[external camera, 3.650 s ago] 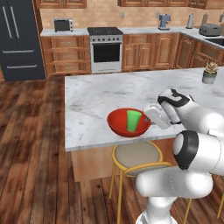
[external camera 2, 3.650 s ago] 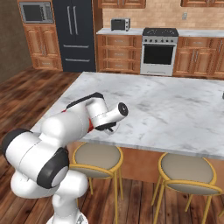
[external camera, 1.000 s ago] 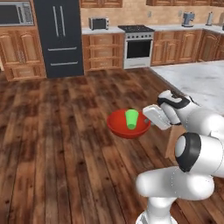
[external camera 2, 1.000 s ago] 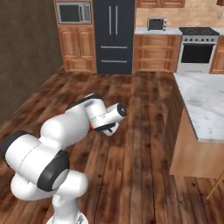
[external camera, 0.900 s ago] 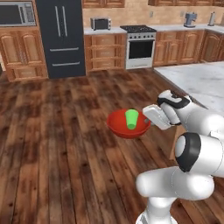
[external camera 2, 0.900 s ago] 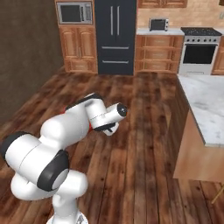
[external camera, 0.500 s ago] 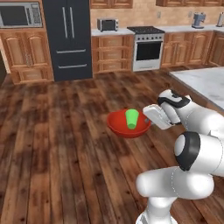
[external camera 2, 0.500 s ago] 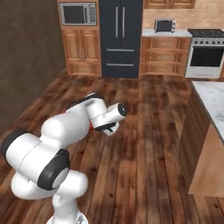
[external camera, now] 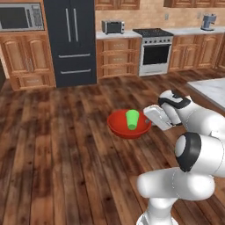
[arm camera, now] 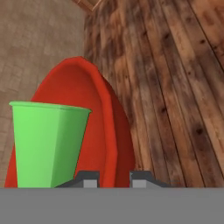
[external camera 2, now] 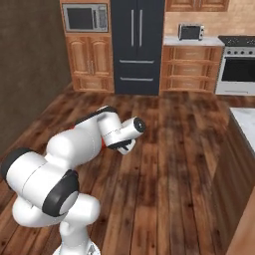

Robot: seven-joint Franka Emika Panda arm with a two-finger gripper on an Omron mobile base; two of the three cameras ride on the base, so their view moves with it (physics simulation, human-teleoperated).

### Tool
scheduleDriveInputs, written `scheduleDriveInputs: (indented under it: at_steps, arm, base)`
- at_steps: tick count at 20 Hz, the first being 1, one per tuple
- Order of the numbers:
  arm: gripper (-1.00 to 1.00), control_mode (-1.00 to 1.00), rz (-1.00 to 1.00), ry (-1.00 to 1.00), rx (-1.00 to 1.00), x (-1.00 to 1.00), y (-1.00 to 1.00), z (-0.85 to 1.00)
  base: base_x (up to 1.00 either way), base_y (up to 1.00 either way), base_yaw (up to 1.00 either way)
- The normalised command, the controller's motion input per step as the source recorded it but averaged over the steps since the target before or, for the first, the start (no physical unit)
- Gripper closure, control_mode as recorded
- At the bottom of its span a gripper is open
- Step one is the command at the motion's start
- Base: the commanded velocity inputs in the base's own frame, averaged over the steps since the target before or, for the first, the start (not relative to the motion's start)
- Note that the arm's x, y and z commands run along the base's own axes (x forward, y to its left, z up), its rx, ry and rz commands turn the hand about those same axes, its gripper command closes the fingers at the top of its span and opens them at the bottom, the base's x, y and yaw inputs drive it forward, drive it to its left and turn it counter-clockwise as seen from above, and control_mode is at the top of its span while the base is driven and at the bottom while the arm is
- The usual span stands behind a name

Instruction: Place the cup inside the bowl on the dining table and move the bowl to any counter.

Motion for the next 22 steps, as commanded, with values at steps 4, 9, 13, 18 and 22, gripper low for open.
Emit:
scheduleDriveInputs:
  at_steps: [4, 9, 13, 18, 22]
  arm:
    - [1.00, 1.00, 0.00, 0.00, 0.00, 0.00, 0.00, 0.00]
    - [1.00, 1.00, 0.00, 0.00, 0.00, 0.00, 0.00, 0.00]
    - [1.00, 1.00, 0.00, 0.00, 0.00, 0.00, 0.00, 0.00]
    - [1.00, 1.00, 0.00, 0.00, 0.00, 0.00, 0.00, 0.00]
    - [1.00, 1.00, 0.00, 0.00, 0.00, 0.00, 0.00, 0.00]
  base:
    - [0.84, 0.28, 0.00]
    - [0.70, 0.22, 0.00]
    - [0.66, 0.21, 0.00]
    - [0.56, 0.18, 0.00]
    - [0.65, 0.36, 0.00]
